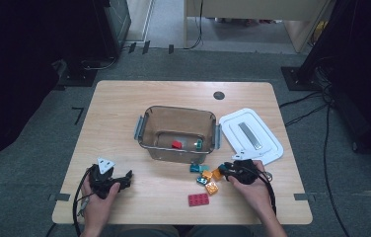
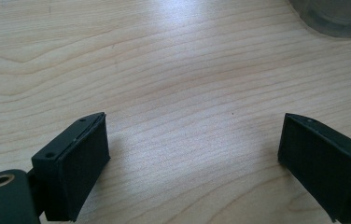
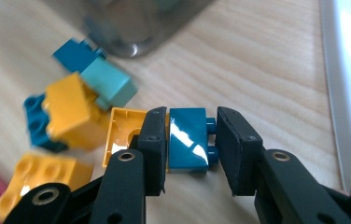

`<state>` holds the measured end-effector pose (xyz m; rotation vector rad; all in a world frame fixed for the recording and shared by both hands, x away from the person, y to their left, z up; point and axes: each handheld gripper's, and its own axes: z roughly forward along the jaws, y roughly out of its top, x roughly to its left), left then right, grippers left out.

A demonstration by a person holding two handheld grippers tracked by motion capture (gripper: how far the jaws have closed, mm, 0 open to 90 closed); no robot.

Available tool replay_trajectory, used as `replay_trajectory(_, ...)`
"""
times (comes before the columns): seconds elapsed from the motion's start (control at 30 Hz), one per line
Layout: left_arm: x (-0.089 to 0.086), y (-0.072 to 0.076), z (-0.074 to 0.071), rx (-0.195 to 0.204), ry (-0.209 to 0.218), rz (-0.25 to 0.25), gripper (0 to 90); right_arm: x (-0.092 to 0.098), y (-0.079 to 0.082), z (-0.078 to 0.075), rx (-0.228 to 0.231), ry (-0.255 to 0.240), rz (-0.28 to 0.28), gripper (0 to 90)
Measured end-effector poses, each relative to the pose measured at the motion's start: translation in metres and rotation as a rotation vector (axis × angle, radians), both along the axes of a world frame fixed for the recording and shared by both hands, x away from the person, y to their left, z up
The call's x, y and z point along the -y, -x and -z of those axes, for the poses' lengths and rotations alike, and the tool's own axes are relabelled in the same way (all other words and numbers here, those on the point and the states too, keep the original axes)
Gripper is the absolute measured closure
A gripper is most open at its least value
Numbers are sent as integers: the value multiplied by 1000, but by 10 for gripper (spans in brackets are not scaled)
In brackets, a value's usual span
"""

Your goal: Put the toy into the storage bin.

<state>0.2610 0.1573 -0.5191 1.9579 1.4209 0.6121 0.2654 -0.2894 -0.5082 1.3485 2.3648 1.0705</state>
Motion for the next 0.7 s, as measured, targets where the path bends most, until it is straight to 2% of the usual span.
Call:
replay_trajectory(0.03, 0, 0, 0, 0, 0, 0, 83, 4, 3, -1, -10, 2, -28, 621)
replay_trajectory(0.13, 0, 0, 0, 0, 0, 0, 83, 9, 7, -2, -5, 0, -36, 581)
replay_trajectory(0.23, 0, 0, 0, 0, 0, 0, 83, 17, 10, -5, 1, -31, -24, 559)
replay_trajectory(0.33, 0, 0, 0, 0, 0, 0, 83, 22, 12, -7, 5, -35, -9, 566)
replay_trajectory(0.57, 0, 0, 0, 0, 0, 0, 83, 19, 11, -2, 13, -11, -11, 579)
replay_trajectory(0.63, 0, 0, 0, 0, 0, 0, 83, 21, 9, 0, 28, 15, 21, 582)
replay_trajectory(0.7, 0, 0, 0, 0, 0, 0, 83, 22, 8, 0, 29, 18, 31, 582)
